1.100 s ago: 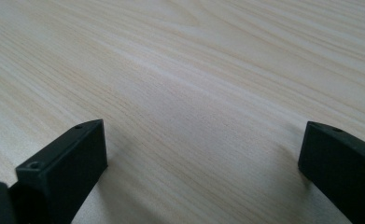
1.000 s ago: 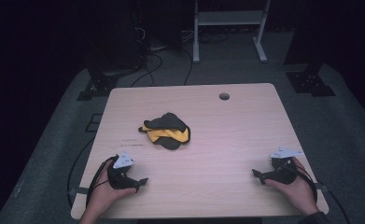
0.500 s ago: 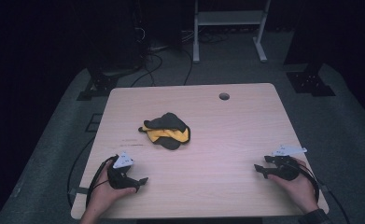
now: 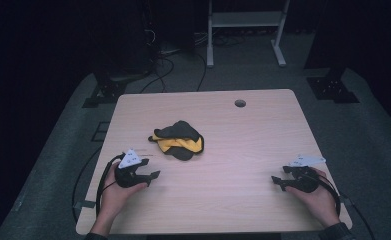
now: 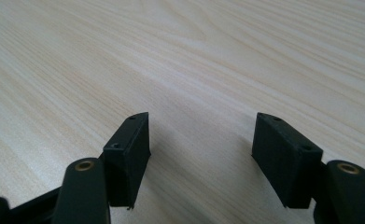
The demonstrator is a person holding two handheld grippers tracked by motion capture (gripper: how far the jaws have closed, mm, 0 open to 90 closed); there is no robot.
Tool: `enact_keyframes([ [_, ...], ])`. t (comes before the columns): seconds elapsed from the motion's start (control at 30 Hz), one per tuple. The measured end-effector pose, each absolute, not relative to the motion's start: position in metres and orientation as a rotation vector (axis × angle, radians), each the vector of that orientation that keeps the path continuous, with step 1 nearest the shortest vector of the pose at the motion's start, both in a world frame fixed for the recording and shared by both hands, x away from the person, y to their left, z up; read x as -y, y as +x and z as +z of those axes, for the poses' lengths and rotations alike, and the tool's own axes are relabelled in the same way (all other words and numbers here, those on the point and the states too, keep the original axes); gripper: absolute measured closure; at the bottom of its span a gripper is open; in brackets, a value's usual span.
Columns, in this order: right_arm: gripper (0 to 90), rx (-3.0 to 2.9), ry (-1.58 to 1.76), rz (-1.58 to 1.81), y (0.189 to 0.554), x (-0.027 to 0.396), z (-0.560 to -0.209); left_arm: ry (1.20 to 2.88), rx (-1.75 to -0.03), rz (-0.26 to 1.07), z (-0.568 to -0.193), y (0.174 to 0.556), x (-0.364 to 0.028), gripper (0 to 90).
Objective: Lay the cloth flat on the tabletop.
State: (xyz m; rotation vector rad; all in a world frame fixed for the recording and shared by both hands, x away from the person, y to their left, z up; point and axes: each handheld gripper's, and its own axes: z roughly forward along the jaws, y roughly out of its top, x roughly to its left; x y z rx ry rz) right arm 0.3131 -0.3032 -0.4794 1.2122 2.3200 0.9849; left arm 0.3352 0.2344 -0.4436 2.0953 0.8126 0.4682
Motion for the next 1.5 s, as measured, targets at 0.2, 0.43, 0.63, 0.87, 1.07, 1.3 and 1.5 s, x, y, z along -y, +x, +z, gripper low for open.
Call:
enact_keyframes([
  [0.2, 35.8, -2.32, 1.207, 0.986, 0.313, 0.303, -0.48, 2.075, -0.789, 0.521, -0.427, 0.353, -0.227, 39.0],
  [0.43, 35.7, -2.32, 1.205, 0.988, 0.313, 0.303, -0.48, 2.072, -0.775, 0.536, -0.419, 0.372, -0.221, 41.7],
  [0.63, 35.7, -2.318, 1.205, 0.989, 0.313, 0.303, -0.48, 2.09, -0.754, 0.554, -0.412, 0.389, -0.213, 42.6],
  [0.87, 35.7, -2.319, 1.206, 0.99, 0.313, 0.303, -0.48, 2.113, -0.762, 0.567, -0.414, 0.408, -0.207, 44.0],
  [1.07, 35.7, -2.32, 1.209, 0.992, 0.313, 0.303, -0.48, 2.144, -0.772, 0.582, -0.421, 0.422, -0.201, 47.8],
  [1.3, 35.7, -2.321, 1.209, 0.995, 0.313, 0.304, -0.48, 2.177, -0.799, 0.549, -0.424, 0.427, -0.196, 66.2],
  [1.5, 36.0, -2.319, 1.211, 0.996, 0.313, 0.304, -0.48, 2.145, -0.903, 0.404, -0.422, 0.428, -0.196, 87.5],
])
